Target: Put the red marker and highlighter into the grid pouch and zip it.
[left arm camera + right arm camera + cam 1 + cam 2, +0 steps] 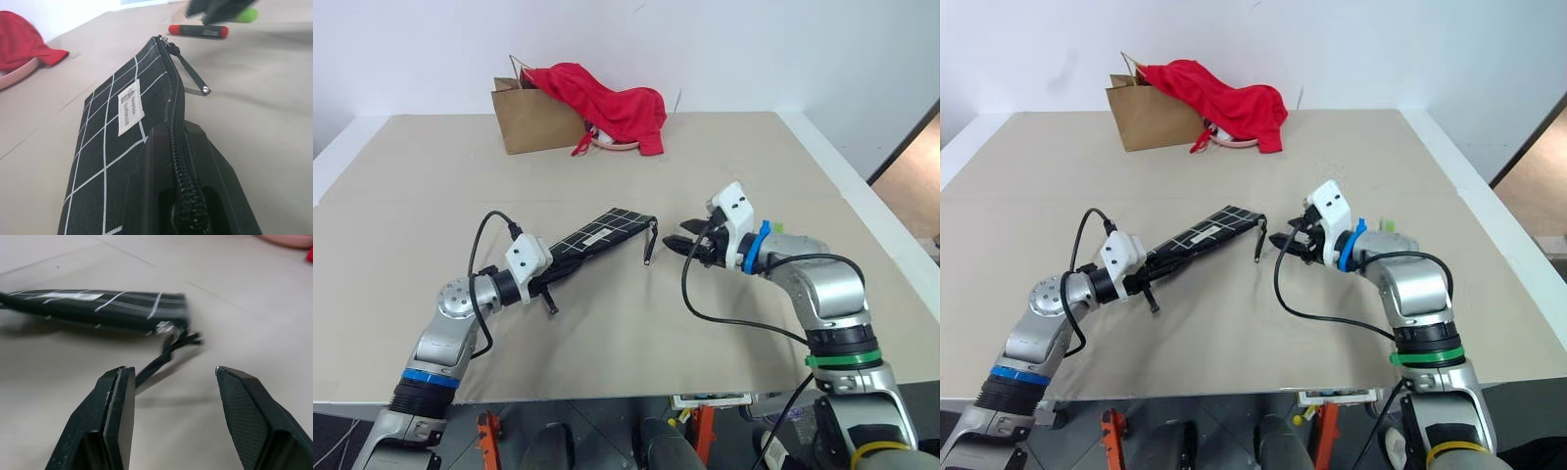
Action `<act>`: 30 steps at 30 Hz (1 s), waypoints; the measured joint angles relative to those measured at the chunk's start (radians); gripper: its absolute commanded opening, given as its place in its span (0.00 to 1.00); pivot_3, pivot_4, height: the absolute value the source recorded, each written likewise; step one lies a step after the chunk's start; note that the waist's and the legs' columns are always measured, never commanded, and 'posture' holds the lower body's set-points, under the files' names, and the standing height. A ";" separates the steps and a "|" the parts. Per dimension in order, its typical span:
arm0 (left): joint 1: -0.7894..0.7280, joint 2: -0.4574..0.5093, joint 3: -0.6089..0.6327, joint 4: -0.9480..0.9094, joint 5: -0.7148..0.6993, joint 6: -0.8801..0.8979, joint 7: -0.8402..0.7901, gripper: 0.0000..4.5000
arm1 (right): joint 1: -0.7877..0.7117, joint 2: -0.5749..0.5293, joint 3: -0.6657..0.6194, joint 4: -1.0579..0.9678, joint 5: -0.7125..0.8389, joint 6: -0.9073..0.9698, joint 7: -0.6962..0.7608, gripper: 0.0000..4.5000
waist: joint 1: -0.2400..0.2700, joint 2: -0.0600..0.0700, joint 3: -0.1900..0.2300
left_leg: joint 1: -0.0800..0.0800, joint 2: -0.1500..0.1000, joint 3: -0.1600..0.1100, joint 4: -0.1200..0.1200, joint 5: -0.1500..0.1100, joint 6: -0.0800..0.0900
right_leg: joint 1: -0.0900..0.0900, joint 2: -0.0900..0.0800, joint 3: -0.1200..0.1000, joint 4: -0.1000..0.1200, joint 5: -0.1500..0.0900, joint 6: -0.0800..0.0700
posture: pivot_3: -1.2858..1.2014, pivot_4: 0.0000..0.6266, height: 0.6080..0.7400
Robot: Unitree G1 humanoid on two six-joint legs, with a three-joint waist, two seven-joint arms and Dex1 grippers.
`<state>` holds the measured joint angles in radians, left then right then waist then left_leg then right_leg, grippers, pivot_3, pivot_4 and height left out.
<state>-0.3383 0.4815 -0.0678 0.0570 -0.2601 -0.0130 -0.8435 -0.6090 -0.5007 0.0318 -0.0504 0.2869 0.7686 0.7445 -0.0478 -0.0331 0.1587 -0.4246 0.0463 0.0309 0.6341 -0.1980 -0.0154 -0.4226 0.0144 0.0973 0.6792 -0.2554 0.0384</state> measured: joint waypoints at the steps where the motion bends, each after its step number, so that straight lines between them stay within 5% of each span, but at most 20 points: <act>1: 0.000 -0.002 0.000 -0.001 -0.005 0.002 0.004 0.00 | 0.002 0.008 0.000 -0.008 0.003 0.011 -0.010 0.64 | 0.000 0.000 0.000 | 0.000 0.000 0.000 0.000 0.000 0.000 | 0.000 0.000 0.000 0.000 0.000 0.000 | 0.52 0.24 1.00; 19: -0.001 -0.006 0.001 -0.088 -0.031 0.101 0.015 0.00 | -0.077 0.118 0.042 0.175 -0.040 0.010 -0.138 0.64 | 0.000 0.000 0.000 | 0.000 0.000 0.000 0.000 0.000 0.000 | 0.000 0.000 0.000 0.000 0.000 0.000 | 0.52 0.24 1.00; 26: 0.010 -0.006 0.002 -0.107 -0.033 0.103 0.015 0.00 | -0.080 0.129 0.046 0.210 -0.055 -0.032 -0.136 0.01 | 0.000 0.000 0.000 | 0.000 0.000 0.000 0.000 0.000 0.000 | 0.000 0.000 0.000 0.000 0.000 -0.001 | 0.52 0.24 1.00; 30: 0.010 -0.006 0.002 -0.107 -0.033 0.101 0.014 0.00 | -0.074 0.122 0.058 0.184 -0.055 -0.037 -0.106 0.01 | 0.000 0.000 0.000 | 0.000 0.000 0.000 0.000 0.000 0.000 | 0.000 0.000 -0.001 0.000 0.000 -0.001 | 0.52 0.24 1.00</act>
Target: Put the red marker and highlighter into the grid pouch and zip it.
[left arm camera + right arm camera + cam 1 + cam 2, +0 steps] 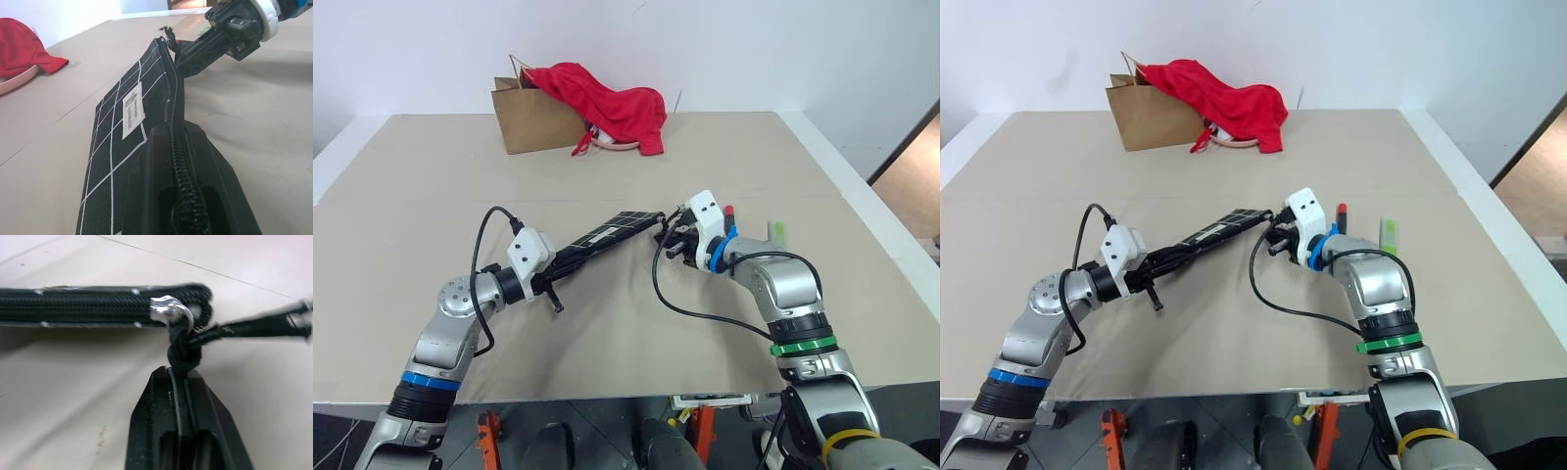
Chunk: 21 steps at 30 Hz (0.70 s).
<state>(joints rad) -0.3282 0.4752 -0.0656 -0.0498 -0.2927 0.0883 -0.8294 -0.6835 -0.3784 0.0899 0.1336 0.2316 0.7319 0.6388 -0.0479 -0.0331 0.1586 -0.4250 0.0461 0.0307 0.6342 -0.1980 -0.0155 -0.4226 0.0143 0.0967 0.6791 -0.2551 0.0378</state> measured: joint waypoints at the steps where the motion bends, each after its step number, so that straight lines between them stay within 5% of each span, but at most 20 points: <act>1: 0.000 0.000 0.000 0.000 0.000 -0.001 0.000 0.00 | 0.001 -0.003 0.010 -0.009 -0.001 -0.001 0.007 0.01 | 0.000 0.000 0.000 | 0.000 0.000 0.000 0.000 0.000 0.000 | 0.000 0.000 0.000 0.000 0.000 0.000 | 0.52 0.24 1.00; 21: 0.003 -0.012 0.007 0.039 0.003 -0.032 -0.004 0.00 | -0.087 0.072 0.255 -0.068 -0.120 -0.068 0.068 0.01 | 0.000 0.000 0.000 | 0.000 0.000 -0.001 0.000 0.000 -0.001 | 0.000 0.000 -0.002 0.000 0.000 0.000 | 0.52 0.24 1.00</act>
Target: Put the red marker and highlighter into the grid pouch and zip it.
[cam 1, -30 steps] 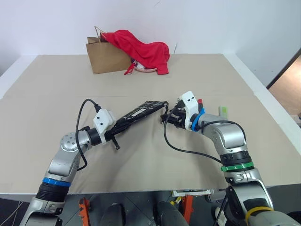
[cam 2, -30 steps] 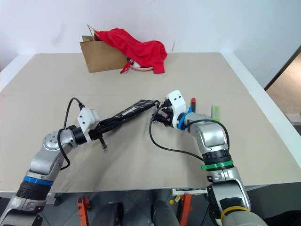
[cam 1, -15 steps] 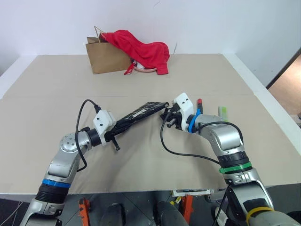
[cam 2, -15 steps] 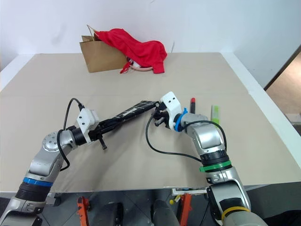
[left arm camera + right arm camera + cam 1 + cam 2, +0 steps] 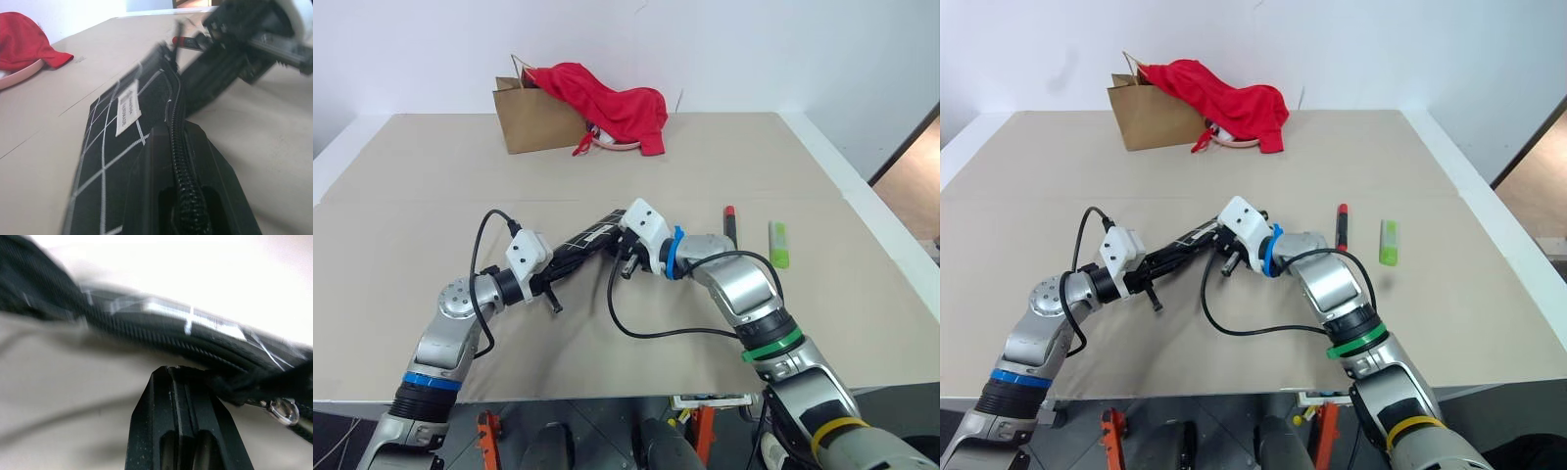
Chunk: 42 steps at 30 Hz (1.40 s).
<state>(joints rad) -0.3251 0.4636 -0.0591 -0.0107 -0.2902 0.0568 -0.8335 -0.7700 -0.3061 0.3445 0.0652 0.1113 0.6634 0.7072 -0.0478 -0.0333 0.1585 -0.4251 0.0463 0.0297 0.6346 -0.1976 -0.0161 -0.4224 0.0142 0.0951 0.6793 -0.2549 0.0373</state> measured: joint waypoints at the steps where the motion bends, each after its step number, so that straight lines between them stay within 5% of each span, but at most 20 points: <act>1: 0.000 -0.001 0.000 0.000 0.000 -0.004 0.000 0.00 | -0.003 0.000 0.001 0.000 0.000 -0.001 0.008 0.01 | 0.000 0.000 0.000 | 0.000 0.000 0.000 0.000 0.000 0.000 | 0.000 0.000 0.000 0.000 0.000 -0.001 | 0.52 0.24 1.00; 9: 0.004 -0.007 0.001 0.003 0.001 -0.015 -0.004 0.00 | 0.011 -0.063 0.119 -0.150 0.019 -0.020 0.207 0.01 | 0.000 0.000 0.000 | -0.001 0.000 -0.002 0.000 0.000 0.000 | 0.000 0.000 -0.003 0.000 0.002 -0.004 | 0.52 0.24 1.00; 16: 0.004 -0.010 0.001 0.017 0.004 -0.016 -0.008 0.00 | 0.007 -0.029 0.154 -0.119 -0.018 -0.035 0.205 0.01 | -0.001 0.000 0.000 | -0.001 0.001 -0.002 0.001 0.001 -0.002 | 0.000 0.001 -0.004 0.000 0.002 -0.004 | 0.52 0.24 1.00; 19: 0.003 -0.010 0.001 0.021 0.004 -0.017 -0.007 0.00 | -0.011 0.007 0.149 -0.100 -0.016 -0.029 0.199 0.21 | 0.000 0.000 0.000 | -0.001 0.002 -0.003 0.001 0.001 -0.002 | 0.000 0.002 -0.005 0.000 0.002 -0.005 | 0.52 0.24 1.00; 26: 0.006 -0.015 0.022 0.020 -0.001 -0.023 -0.006 0.00 | 0.028 -0.051 0.064 -0.168 0.037 0.006 0.205 0.98 | 0.005 0.000 0.000 | -0.003 -0.001 -0.004 0.001 0.001 -0.002 | 0.000 -0.002 -0.006 0.000 0.002 -0.005 | 0.52 0.24 1.00; 34: 0.040 -0.019 0.034 -0.001 -0.061 -0.030 -0.052 0.00 | 0.271 -0.394 -0.283 -0.484 0.208 0.144 0.252 0.98 | 0.009 -0.001 0.000 | -0.005 -0.003 -0.006 0.001 0.000 -0.002 | 0.000 -0.004 -0.007 -0.002 0.001 -0.004 | 0.52 0.24 1.00; 42: 0.041 -0.024 0.038 -0.003 -0.089 -0.034 -0.079 0.00 | 0.317 -0.500 -0.470 -0.280 0.076 0.255 -0.032 0.98 | 0.000 -0.001 0.000 | 0.002 0.001 -0.003 0.001 0.003 0.000 | 0.003 0.000 -0.006 -0.001 0.002 -0.004 | 0.52 0.24 1.00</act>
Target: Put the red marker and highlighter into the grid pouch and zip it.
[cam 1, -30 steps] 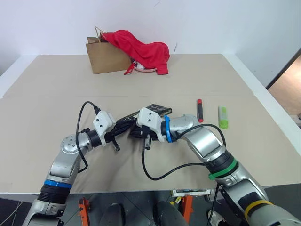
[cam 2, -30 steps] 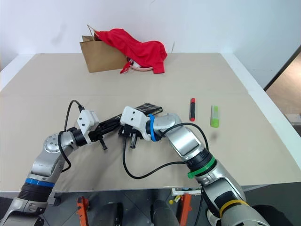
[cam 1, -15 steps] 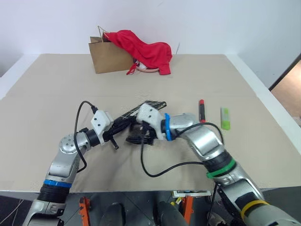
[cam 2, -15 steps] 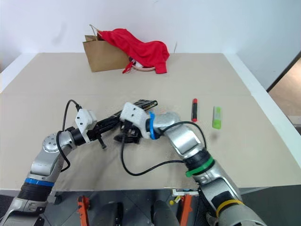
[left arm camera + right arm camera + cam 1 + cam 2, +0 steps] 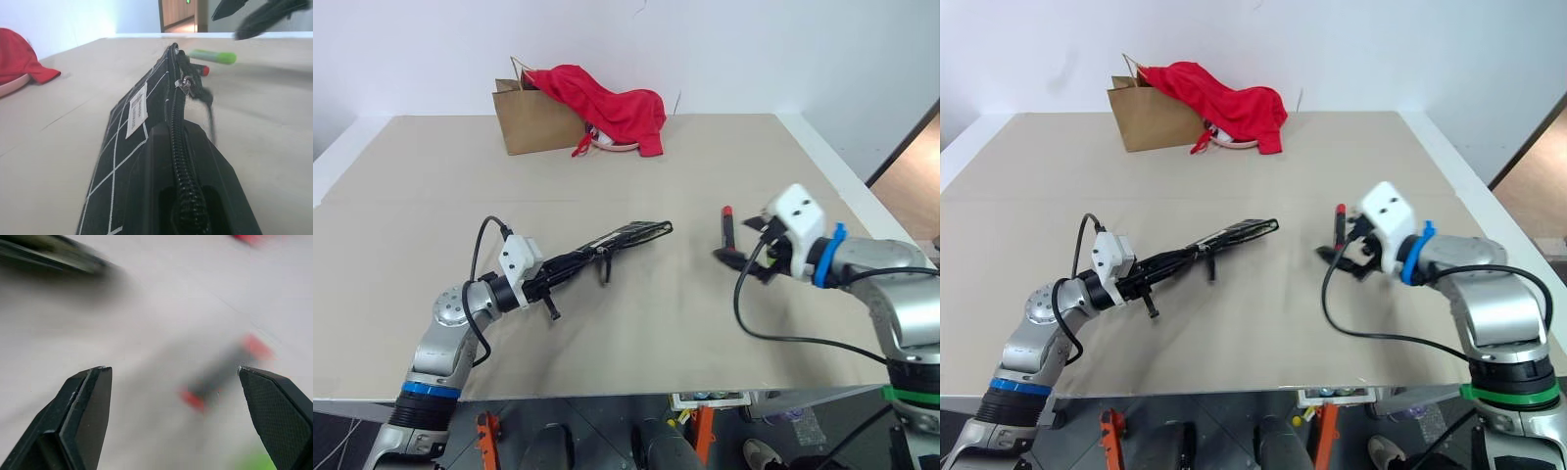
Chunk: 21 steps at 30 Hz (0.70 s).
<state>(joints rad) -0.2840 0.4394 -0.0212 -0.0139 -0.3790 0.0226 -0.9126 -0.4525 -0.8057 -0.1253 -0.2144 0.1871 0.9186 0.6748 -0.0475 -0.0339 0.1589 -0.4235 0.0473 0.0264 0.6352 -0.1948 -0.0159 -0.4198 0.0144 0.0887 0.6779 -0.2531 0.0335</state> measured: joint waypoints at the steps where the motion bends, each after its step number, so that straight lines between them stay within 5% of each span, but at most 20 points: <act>1: 0.000 0.000 0.000 0.000 -0.001 0.000 -0.001 0.00 | 0.001 0.000 0.000 0.013 -0.008 0.005 -0.015 0.98 | 0.000 0.000 0.000 | 0.000 0.000 0.000 0.000 0.000 0.000 | 0.000 0.000 0.000 0.000 0.000 0.000 | 0.52 0.24 1.00; 17: -0.001 -0.023 0.001 0.041 -0.008 -0.045 -0.036 0.00 | -0.034 0.181 -0.035 0.243 -0.086 0.071 -0.332 0.98 | 0.000 0.000 0.000 | -0.001 -0.002 0.003 -0.001 0.000 0.000 | -0.001 -0.001 0.006 0.000 -0.001 0.005 | 0.52 0.24 1.00; 21: 0.017 -0.020 0.028 0.044 -0.035 -0.050 -0.064 0.00 | -0.038 0.191 -0.051 0.288 -0.083 0.025 -0.346 0.75 | 0.000 0.000 0.000 | -0.001 -0.002 0.003 -0.001 0.000 0.000 | 0.000 -0.001 0.006 0.000 -0.001 0.005 | 0.52 0.24 1.00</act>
<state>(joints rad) -0.2666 0.4192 0.0067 0.0297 -0.4142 -0.0271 -0.9762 -0.4904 -0.6147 -0.1762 0.0741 0.1037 0.9437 0.3283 -0.0474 -0.0337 0.1588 -0.4242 0.0451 0.0290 0.6344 -0.1951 -0.0158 -0.4201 0.0136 0.0947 0.6775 -0.2542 0.0385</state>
